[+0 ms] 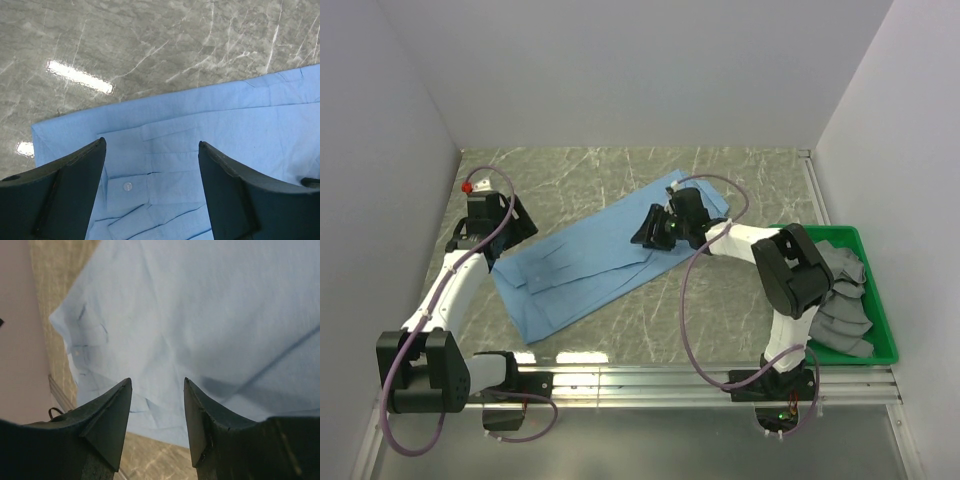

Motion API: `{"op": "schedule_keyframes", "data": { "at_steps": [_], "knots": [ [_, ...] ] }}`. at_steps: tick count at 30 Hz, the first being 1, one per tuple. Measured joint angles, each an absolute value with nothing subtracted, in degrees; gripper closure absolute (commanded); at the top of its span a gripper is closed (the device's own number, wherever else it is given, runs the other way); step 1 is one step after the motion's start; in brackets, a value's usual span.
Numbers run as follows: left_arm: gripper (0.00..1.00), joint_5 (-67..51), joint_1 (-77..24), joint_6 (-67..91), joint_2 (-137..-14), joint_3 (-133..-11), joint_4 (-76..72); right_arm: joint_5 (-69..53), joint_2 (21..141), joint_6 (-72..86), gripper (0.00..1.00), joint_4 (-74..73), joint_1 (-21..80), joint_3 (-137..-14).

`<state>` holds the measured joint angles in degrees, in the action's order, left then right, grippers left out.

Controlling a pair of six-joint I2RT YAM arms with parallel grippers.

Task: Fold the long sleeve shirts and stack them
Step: Fold the shirt

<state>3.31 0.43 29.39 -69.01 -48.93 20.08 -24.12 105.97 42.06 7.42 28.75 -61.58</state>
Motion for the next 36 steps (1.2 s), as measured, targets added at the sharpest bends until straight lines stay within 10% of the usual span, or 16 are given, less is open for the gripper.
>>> {"op": "schedule_keyframes", "data": {
  "at_steps": [36],
  "knots": [
    [0.25,-12.6,-1.1,33.8,-85.8,-45.1,25.6,7.8,111.2,32.5,0.49,-23.6,25.5,-74.0]
  ]
}}
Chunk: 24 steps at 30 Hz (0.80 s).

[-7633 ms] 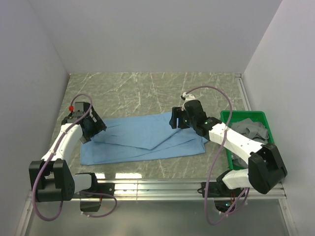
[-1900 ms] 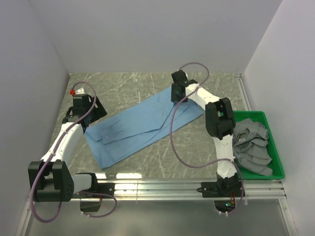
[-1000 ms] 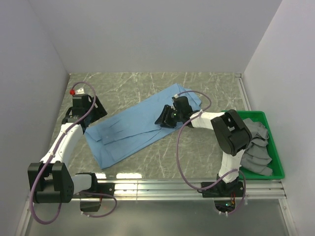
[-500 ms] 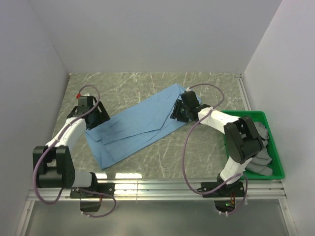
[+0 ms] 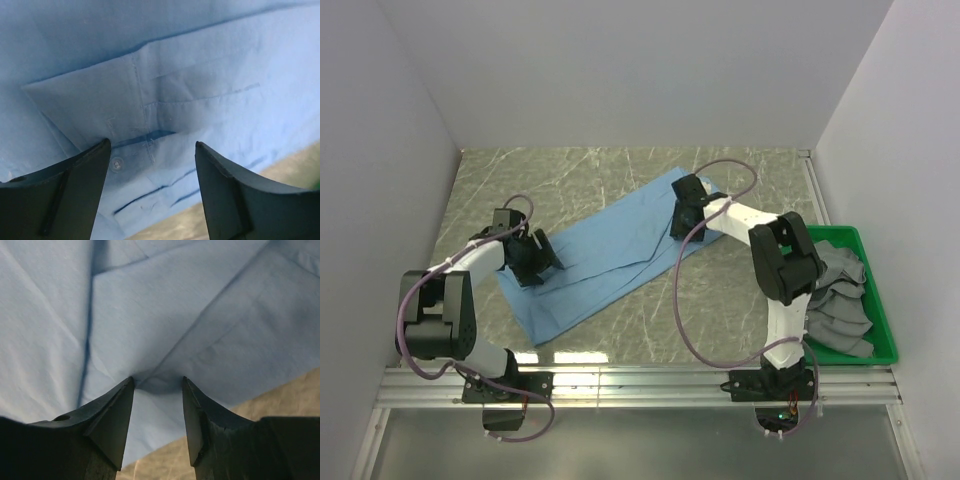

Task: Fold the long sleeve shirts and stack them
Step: Fold the shirt

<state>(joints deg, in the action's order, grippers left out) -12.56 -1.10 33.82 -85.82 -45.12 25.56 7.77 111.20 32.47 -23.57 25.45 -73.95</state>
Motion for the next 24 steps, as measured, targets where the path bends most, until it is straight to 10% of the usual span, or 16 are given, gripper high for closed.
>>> {"op": "schedule_keyframes", "data": {
  "at_steps": [24],
  "knots": [
    [0.16,-31.6,-14.8,38.5,-67.2,-34.7,33.1,10.2,127.5,15.0,0.41,-28.2,24.6,-102.5]
  ]
}}
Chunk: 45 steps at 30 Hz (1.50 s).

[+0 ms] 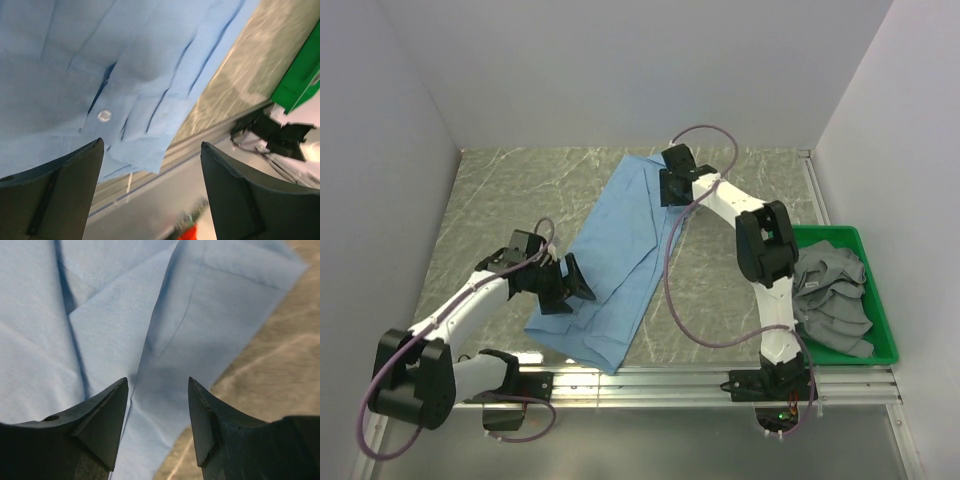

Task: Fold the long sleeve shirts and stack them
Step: Fold the shirt

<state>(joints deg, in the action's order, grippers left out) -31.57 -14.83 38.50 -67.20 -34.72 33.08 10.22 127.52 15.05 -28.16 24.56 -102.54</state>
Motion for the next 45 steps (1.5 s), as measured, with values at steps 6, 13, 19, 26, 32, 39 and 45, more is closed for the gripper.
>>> {"op": "schedule_keyframes", "data": {
  "at_steps": [6,13,19,26,32,39,45],
  "knots": [
    [0.22,-24.6,-14.8,37.5,-67.7,-46.1,32.4,8.8,115.0,18.7,0.42,-26.8,24.5,-93.6],
    [0.31,-15.6,-14.8,34.9,-83.9,-57.3,26.7,1.7,103.6,29.7,0.55,-20.6,24.5,-76.3],
    [0.37,-13.3,-14.8,34.1,-95.3,-59.1,25.6,-3.3,105.4,37.2,0.56,-17.1,24.5,-68.5],
    [0.44,-13.0,-14.8,36.8,-97.3,-57.5,24.6,-5.4,111.4,40.7,0.55,-13.0,24.5,-70.8],
    [0.45,-15.4,-14.5,43.1,-95.5,-51.8,18.7,-5.6,119.8,39.7,0.53,-14.8,23.9,-82.7],
    [0.4,-21.2,-15.6,53.5,-94.5,-46.8,9.5,-7.5,126.7,37.4,0.51,-19.3,21.9,-94.0],
    [0.3,-22.5,-18.8,58.2,-96.7,-49.0,7.7,-7.2,124.3,35.3,0.48,-18.3,21.5,-90.7]
  ]
}}
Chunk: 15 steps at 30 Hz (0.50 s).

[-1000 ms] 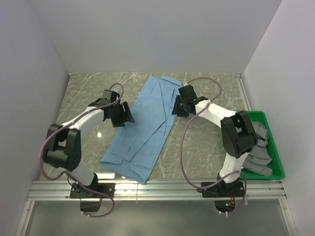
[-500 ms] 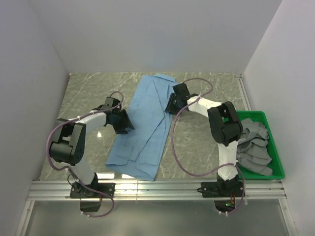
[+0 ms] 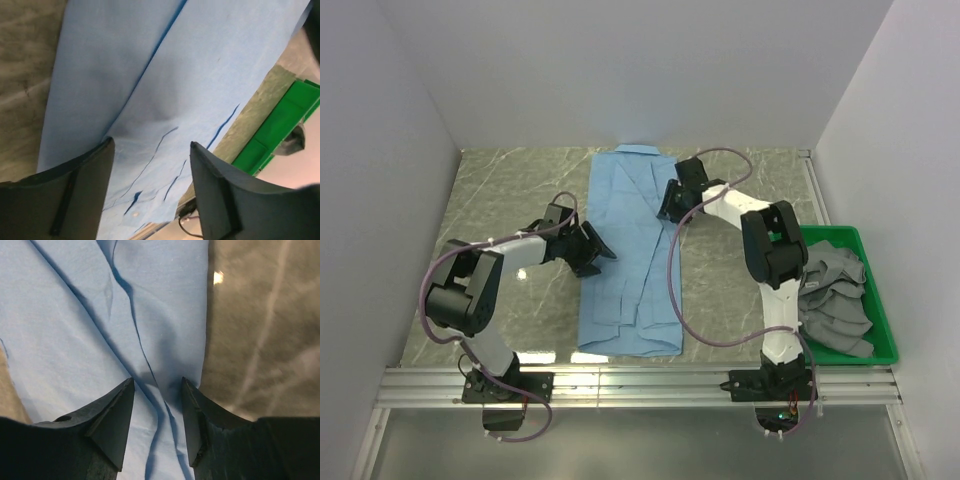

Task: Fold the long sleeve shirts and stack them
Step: Fold the shirt

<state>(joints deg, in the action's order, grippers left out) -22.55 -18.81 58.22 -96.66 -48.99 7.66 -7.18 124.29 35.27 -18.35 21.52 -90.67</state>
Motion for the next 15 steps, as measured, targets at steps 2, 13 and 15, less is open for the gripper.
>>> {"op": "schedule_keyframes", "data": {
  "at_steps": [2,13,15],
  "knots": [
    [0.23,-21.3,-19.2,58.3,-96.2,-49.7,8.4,-6.1,121.7,34.3,0.46,-18.7,21.5,-87.5],
    [0.17,-8.6,-19.1,51.7,-75.7,-50.5,21.5,-2.4,94.4,33.6,0.38,-21.1,21.4,-64.0],
    [0.21,-8.5,-19.1,50.0,-72.7,-49.0,23.6,-3.0,90.2,33.6,0.43,-21.5,21.8,-59.8]
  ]
}}
